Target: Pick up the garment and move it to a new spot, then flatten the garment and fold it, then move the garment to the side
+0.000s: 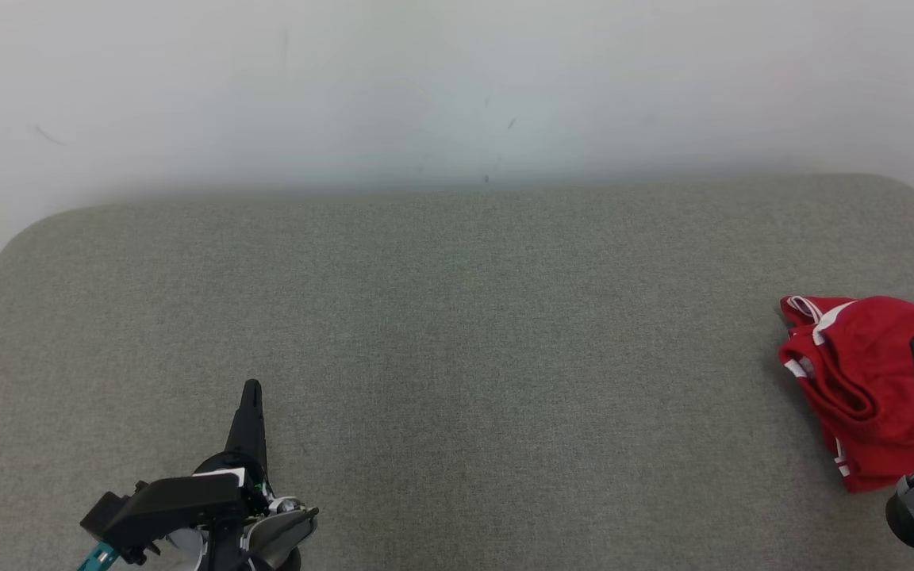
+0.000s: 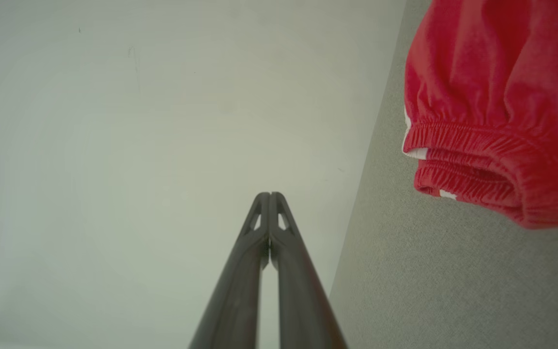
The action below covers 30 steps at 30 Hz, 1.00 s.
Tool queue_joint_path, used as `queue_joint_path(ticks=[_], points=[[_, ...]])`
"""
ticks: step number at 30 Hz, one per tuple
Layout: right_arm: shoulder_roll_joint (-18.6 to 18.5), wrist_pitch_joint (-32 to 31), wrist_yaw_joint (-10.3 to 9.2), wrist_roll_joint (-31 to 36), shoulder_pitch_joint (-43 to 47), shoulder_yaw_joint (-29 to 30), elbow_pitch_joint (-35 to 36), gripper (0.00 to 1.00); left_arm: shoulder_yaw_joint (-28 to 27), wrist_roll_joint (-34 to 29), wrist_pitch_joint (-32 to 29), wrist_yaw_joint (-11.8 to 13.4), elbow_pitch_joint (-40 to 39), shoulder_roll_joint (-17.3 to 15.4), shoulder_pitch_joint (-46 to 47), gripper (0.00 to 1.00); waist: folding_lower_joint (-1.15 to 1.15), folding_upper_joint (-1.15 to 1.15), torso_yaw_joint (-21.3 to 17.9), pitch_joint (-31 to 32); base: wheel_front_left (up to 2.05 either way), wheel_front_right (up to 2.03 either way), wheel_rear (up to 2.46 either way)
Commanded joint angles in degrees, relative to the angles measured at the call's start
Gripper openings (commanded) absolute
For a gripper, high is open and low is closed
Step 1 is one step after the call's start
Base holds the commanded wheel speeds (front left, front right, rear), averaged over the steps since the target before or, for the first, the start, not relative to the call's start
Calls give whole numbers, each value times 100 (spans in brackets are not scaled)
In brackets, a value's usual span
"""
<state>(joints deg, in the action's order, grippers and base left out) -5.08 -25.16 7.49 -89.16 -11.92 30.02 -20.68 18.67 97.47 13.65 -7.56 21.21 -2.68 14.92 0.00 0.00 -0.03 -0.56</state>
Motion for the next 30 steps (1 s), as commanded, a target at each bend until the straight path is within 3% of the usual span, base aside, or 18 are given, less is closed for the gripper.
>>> queue_joint_path(ticks=[1, 30], points=[[-48, 19, 0, -31, -5, -1, -1, 0, -22, 36, -12, -10, 5, -23, 53, 0, 0, 0, 0, 0, 0, 0, 0], [-53, 34, 0, -47, 3, -15, -1, 0, -21, 37, -11, -10, 4, -23, 53, 0, 0, 0, 0, 0, 0, 0, 0]])
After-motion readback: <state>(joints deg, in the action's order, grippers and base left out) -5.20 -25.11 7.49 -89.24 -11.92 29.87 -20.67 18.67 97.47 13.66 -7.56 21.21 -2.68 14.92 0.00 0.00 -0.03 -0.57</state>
